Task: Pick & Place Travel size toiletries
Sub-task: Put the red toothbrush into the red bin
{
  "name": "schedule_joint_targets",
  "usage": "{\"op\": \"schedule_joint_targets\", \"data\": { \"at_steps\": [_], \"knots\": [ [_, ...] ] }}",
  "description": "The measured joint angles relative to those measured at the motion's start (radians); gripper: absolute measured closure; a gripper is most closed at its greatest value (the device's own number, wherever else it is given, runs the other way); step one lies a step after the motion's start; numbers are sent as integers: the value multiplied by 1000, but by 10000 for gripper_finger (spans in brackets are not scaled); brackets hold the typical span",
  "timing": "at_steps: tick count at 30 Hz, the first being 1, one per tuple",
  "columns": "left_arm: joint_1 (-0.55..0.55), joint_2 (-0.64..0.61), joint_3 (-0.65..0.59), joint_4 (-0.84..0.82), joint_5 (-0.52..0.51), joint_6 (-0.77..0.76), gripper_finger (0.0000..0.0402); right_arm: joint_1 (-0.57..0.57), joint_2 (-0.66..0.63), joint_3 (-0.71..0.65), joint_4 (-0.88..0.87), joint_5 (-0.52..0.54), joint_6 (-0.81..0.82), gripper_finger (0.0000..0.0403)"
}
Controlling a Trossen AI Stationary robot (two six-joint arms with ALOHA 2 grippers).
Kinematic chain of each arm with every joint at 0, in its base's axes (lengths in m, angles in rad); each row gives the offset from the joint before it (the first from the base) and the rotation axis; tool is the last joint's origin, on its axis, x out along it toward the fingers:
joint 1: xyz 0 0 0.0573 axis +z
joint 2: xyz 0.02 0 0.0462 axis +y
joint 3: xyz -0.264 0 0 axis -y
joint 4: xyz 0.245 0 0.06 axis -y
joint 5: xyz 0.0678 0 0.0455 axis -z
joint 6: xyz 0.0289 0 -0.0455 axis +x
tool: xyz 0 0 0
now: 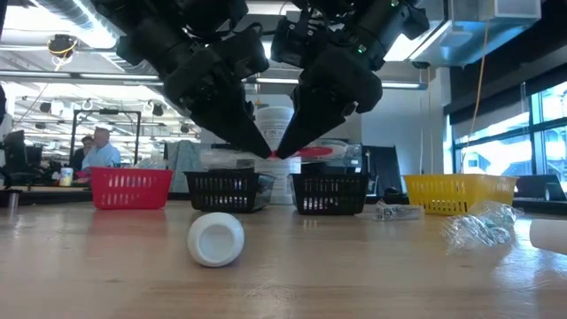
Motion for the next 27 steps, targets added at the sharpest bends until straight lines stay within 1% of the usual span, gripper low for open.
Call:
{"op": "schedule_joint_targets", "data": {
  "at_steps": [5,7,13,18,24,27],
  "knots": [
    [0,0,0,-3,-1,-1,327,0,0,0,9,1,-2,380],
    [0,0,0,-3,-1,-2,342,0,0,0,11,4,-2,375],
    [0,-1,0,-10,-9,-6,378,0,0,0,19,3,-3,332],
    [-2,-1,0,-42,-27,-73,381,0,0,0,8,3,-3,298],
    [-56,-21,0,-154,-124,-242,381,3,-1,1,-54,74,23,264],
    [-93,-74,0,-230,-211,-342,381,3,-16,1,-134,79,24,253]
  ]
}}
